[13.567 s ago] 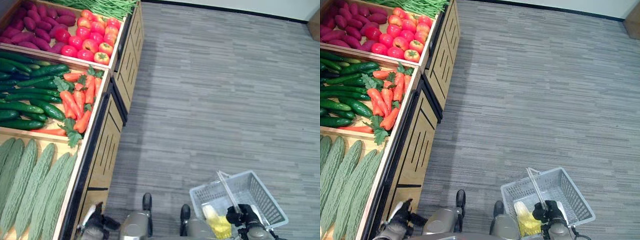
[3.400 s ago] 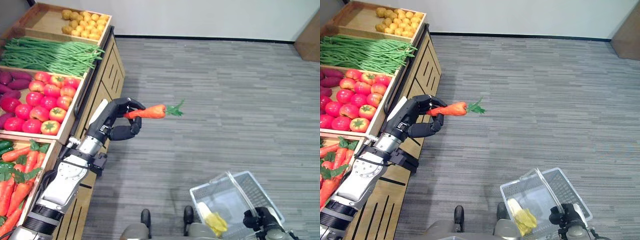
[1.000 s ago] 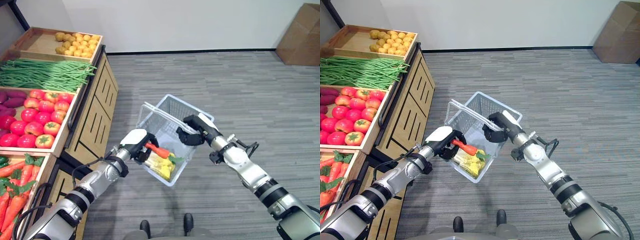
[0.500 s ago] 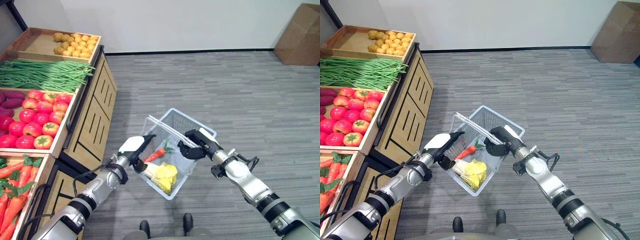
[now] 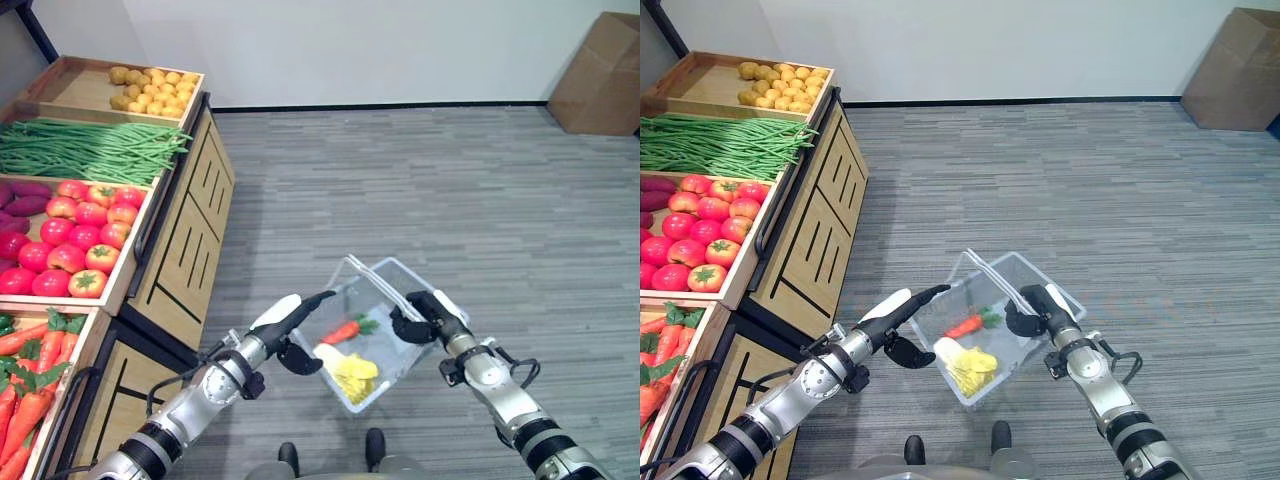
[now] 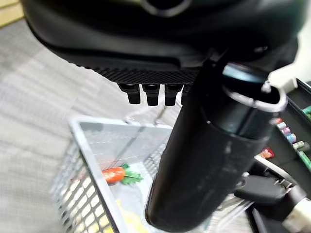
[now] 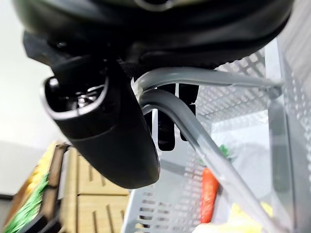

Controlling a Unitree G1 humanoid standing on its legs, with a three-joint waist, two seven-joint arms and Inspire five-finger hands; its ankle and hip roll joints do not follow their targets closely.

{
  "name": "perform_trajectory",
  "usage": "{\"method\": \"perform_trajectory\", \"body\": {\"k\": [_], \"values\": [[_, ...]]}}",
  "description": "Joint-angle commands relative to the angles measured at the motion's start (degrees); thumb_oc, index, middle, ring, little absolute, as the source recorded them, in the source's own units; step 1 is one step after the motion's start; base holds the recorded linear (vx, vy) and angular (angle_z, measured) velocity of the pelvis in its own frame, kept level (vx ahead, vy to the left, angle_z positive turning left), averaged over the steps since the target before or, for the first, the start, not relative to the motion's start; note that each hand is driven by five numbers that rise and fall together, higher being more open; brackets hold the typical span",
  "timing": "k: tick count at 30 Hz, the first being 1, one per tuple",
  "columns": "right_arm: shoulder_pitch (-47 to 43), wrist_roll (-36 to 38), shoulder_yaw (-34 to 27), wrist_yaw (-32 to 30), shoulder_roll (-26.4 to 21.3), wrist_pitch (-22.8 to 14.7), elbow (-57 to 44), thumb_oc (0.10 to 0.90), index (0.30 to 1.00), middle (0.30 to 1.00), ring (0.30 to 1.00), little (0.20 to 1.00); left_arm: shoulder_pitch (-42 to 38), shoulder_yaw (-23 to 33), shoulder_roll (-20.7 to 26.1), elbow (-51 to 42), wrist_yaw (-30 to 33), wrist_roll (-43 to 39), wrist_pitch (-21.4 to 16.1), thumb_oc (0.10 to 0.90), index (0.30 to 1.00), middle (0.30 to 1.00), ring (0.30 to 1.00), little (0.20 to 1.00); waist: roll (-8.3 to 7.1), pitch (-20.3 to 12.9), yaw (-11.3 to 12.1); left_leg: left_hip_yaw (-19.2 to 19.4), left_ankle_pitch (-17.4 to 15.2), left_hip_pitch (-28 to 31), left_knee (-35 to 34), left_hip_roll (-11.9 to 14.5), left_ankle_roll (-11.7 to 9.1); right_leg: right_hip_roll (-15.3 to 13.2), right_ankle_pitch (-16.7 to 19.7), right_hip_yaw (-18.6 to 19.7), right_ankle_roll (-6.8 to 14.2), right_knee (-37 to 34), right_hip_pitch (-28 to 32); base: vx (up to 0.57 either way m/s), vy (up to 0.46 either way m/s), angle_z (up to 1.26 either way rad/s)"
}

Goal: Get the vegetables into the basket

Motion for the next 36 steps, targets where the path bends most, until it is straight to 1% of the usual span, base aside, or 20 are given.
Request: {"method": "perform_trajectory", "body": {"k": [1, 3, 4, 5, 6, 8, 9, 11, 13, 14, 15, 16, 17, 18, 22, 23, 28, 33, 34, 36], "values": [[-3.3, 0.5, -7.7, -4.8, -0.1, -6.3, -1.1, 0.400, 0.300, 0.300, 0.300, 0.300, 1.5, 2.4, 0.9, 0.2, -2.8, -11.4, -2.1, 0.900, 1.000, 1.000, 1.000, 1.000, -0.98, -6.2, 0.8, -1.6, 0.3, -2.9, 0.2, 2.3, -2.8, -3.9, -1.7, -0.9, 4.1, 0.3, 1.9, -0.01, 0.001, 0.07], [-2.5, 1.0, -8.6, -5.0, 0.2, -6.3, -0.1, 0.400, 0.300, 0.300, 0.300, 0.300, 3.0, 3.4, 0.4, 1.5, -2.9, -12.3, -1.7, 0.900, 1.000, 1.000, 1.000, 1.000, -0.97, -6.2, 0.9, -1.7, 0.4, -3.1, 0.2, 2.2, -2.8, -3.9, -1.7, -1.1, 4.2, 0.3, 1.9, -0.01, 0.002, 0.06], [-1.0, 1.8, -9.9, -5.2, 1.0, -6.2, 3.2, 0.400, 0.300, 0.300, 0.300, 0.300, 4.7, 4.4, -0.8, 5.3, -3.3, -12.6, -0.7, 0.900, 1.000, 1.000, 1.000, 1.000, -0.94, -6.2, 1.0, -1.9, 0.5, -3.2, 0.2, 2.2, -2.8, -4.0, -1.6, -1.2, 4.2, 0.3, 1.7, -0.01, 0.003, 0.06], [-1.0, 1.9, -9.9, -5.2, 1.0, -6.3, 3.2, 0.400, 0.300, 0.300, 0.300, 0.300, 4.7, 4.4, -0.9, 5.4, -3.2, -12.6, -0.8, 0.900, 1.000, 1.000, 1.000, 1.000, -0.93, -6.2, 0.9, -1.9, 0.5, -3.3, 0.2, 2.2, -2.8, -4.0, -1.6, -1.2, 4.2, 0.3, 1.7, -0.03, 0.010, 0.09], [0.6, 2.7, -11.4, -5.4, 1.9, -6.0, 7.2, 0.400, 0.300, 0.300, 0.300, 0.300, 6.7, 6.5, -3.3, 11.0, -3.1, -13.8, 0.7, 0.900, 1.000, 1.000, 1.000, 1.000, -0.90, -6.0, 1.1, -2.1, 0.8, -3.6, 0.2, 2.0, -2.8, -4.0, -1.4, -1.5, 4.2, 0.3, 1.4, -0.03, 0.007, 0.08], [1.0, 3.4, -12.0, -5.3, 2.2, -6.0, 9.2, 0.400, 0.300, 0.300, 0.300, 0.300, 7.1, 7.2, -4.4, 13.7, -3.1, -13.4, 0.6, 0.900, 1.000, 1.000, 1.000, 1.000, -0.85, -6.0, 1.0, -2.3, 0.9, -3.9, 0.2, 2.0, -2.8, -4.1, -1.4, -1.7, 4.2, 0.3, 1.4, -0.03, 0.003, 0.07], [1.9, 4.2, -13.3, -5.3, 3.0, -5.5, 13.3, 0.400, 0.300, 0.300, 0.300, 0.300, 7.7, 9.3, -6.6, 20.3, -1.7, -10.0, 1.1, 0.900, 1.000, 1.000, 1.000, 1.000, -0.90, -6.0, 1.2, -2.6, 1.0, -4.2, 0.2, 1.9, -2.8, -4.2, -1.3, -2.0, 4.2, 0.3, 1.2, -0.02, 0.001, 0.07], [2.5, 5.2, -14.3, -5.1, 3.4, -5.6, 15.9, 0.400, 0.300, 0.300, 0.300, 0.300, 7.8, 10.6, -7.8, 23.2, -0.4, -7.5, 1.0, 0.900, 1.000, 1.000, 1.000, 1.000, -0.83, -6.0, 1.3, -2.7, 1.1, -4.5, 0.2, 1.8, -2.8, -4.2, -1.3, -2.2, 4.2, 0.3, 1.1, -0.01, 0.002, 0.11], [3.1, 6.1, -15.6, -5.3, 4.1, -5.4, 20.2, 0.400, 0.300, 0.300, 0.300, 0.300, 7.3, 12.0, -9.2, 30.4, 2.5, 1.3, 1.2, 0.900, 1.000, 1.000, 1.000, 1.000, -0.91, -5.9, 1.3, -3.0, 1.2, -4.7, 0.2, 1.8, -2.9, -4.1, -1.3, -2.3, 4.2, 0.3, 1.1, -0.01, -0.003, 0.10], [3.7, 8.0, -17.6, -5.4, 4.8, -5.5, 25.6, 0.400, 0.300, 0.300, 0.300, 0.300, 6.7, 13.9, -11.9, 39.8, 5.3, 7.0, 2.0, 0.900, 1.000, 1.000, 1.000, 1.000, -0.99, -5.7, 1.4, -2.9, 1.3, -4.7, 0.2, 1.9, -3.0, -4.1, -1.3, -2.3, 4.2, 0.3, 0.9, -0.01, -0.005, 0.07], [3.6, 8.1, -17.6, -5.4, 4.8, -5.6, 25.7, 0.400, 0.300, 0.300, 0.300, 0.300, 6.5, 13.9, -12.1, 40.1, 5.4, 7.1, 1.8, 0.900, 1.000, 1.000, 1.000, 1.000, -0.93, -5.7, 1.4, -2.9, 1.2, -4.7, 0.2, 1.9, -3.0, -4.1, -1.3, -2.3, 4.2, 0.3, 0.9, -0.01, -0.008, 0.05], [3.9, 9.4, -18.7, -5.4, 5.2, -5.6, 29.4, 0.400, 0.300, 0.300, 0.300, 0.300, 5.8, 15.7, -14.2, 46.9, 7.5, 9.0, 2.7, 0.900, 1.000, 1.000, 1.000, 1.000, -1.02, -5.7, 1.4, -2.7, 1.2, -4.7, 0.2, 2.0, -3.1, -4.1, -1.3, -2.2, 4.1, 0.3, 0.8, 0.00, 0.000, 0.00], [3.8, 9.4, -18.7, -5.3, 5.1, -5.6, 29.5, 0.400, 0.300, 0.300, 0.300, 0.300, 5.7, 15.7, -14.3, 47.1, 7.6, 9.0, 2.6, 0.900, 1.000, 1.000, 1.000, 1.000, -0.99, -5.6, 1.4, -2.7, 1.2, -4.7, 0.2, 2.0, -3.1, -4.1, -1.3, -2.2, 4.1, 0.3, 0.9, 0.00, 0.000, 0.00], [3.7, 10.1, -19.3, -5.4, 5.6, -5.5, 34.0, 0.400, 0.300, 0.300, 0.300, 0.300, 5.0, 17.9, -15.8, 52.8, 9.4, 10.1, 3.7, 0.900, 1.000, 1.000, 1.000, 1.000, -1.08, -5.7, 1.4, -2.6, 1.2, -4.7, 0.2, 2.1, -3.1, -4.0, -1.3, -2.1, 4.0, 0.3, 0.7, 0.00, 0.000, 0.00], [3.6, 11.5, -20.4, -5.1, 6.2, -4.9, 39.6, 0.400, 0.300, 0.300, 0.300, 0.300, 4.2, 19.7, -17.4, 58.6, 11.1, 11.7, 4.6, 0.900, 1.000, 1.000, 1.000, 1.000, -1.07, -5.5, 1.5, -2.4, 1.0, -4.5, 0.2, 2.2, -3.2, -3.9, -1.2, -1.9, 4.0, 0.3, 0.6, 0.00, -0.007, -0.07], [3.9, 13.2, -21.5, -5.0, 6.6, -4.6, 41.5, 0.400, 0.300, 0.300, 0.300, 0.300, 4.1, 20.8, -18.0, 60.7, 11.6, 11.7, 5.4, 0.900, 1.000, 1.000, 1.000, 1.000, -1.05, -5.6, 1.4, -2.3, 1.0, -4.3, 0.2, 2.3, -3.2, -3.8, -1.3, -1.9, 4.0, 0.3, 0.7, 0.01, -0.008, -0.05], [5.3, 15.3, -22.8, -4.2, 7.4, -3.6, 45.1, 0.400, 0.300, 0.300, 0.300, 0.300, 4.4, 23.0, -19.3, 64.0, 11.7, 10.8, 6.7, 0.900, 1.000, 1.000, 1.000, 1.000, -1.06, -5.7, 1.2, -2.0, 0.9, -4.1, 0.2, 2.5, -3.2, -3.5, -1.3, -1.7, 3.7, 0.3, 0.7, 0.00, -0.005, -0.03], [7.4, 13.6, -22.5, -3.4, 8.0, -2.9, 46.7, 0.400, 0.300, 0.300, 0.300, 0.300, 5.6, 24.8, -20.7, 64.7, 11.0, 8.1, 6.7, 0.900, 1.000, 1.000, 1.000, 1.000, -1.17, -5.9, 1.0, -1.9, 0.9, -3.8, 0.2, 2.8, -3.3, -3.4, -1.5, -1.6, 3.6, 0.3, 1.0, 0.00, 0.000, 0.00], [7.9, 12.9, -22.3, -3.1, 8.2, -2.5, 47.4, 0.900, 1.000, 1.000, 1.000, 1.000, 5.7, 25.2, -21.5, 64.7, 10.6, 6.5, 6.9, 0.900, 1.000, 1.000, 1.000, 1.000, -1.23, -5.9, 0.9, -2.0, 0.9, -3.8, 0.2, 2.9, -3.3, -3.2, -1.5, -1.5, 3.5, 0.3, 1.0, 0.00, 0.000, 0.00], [8.4, 12.2, -21.7, -2.3, 8.5, -2.2, 47.5, 0.900, 1.000, 1.000, 1.000, 1.000, 5.9, 25.8, -21.8, 65.4, 10.3, 5.5, 7.0, 0.900, 1.000, 1.000, 1.000, 1.000, -1.35, -5.9, 0.8, -2.0, 0.9, -3.7, 0.2, 2.9, -3.3, -3.1, -1.6, -1.5, 3.5, 0.3, 1.0, 0.00, -0.016, 0.00]]}}
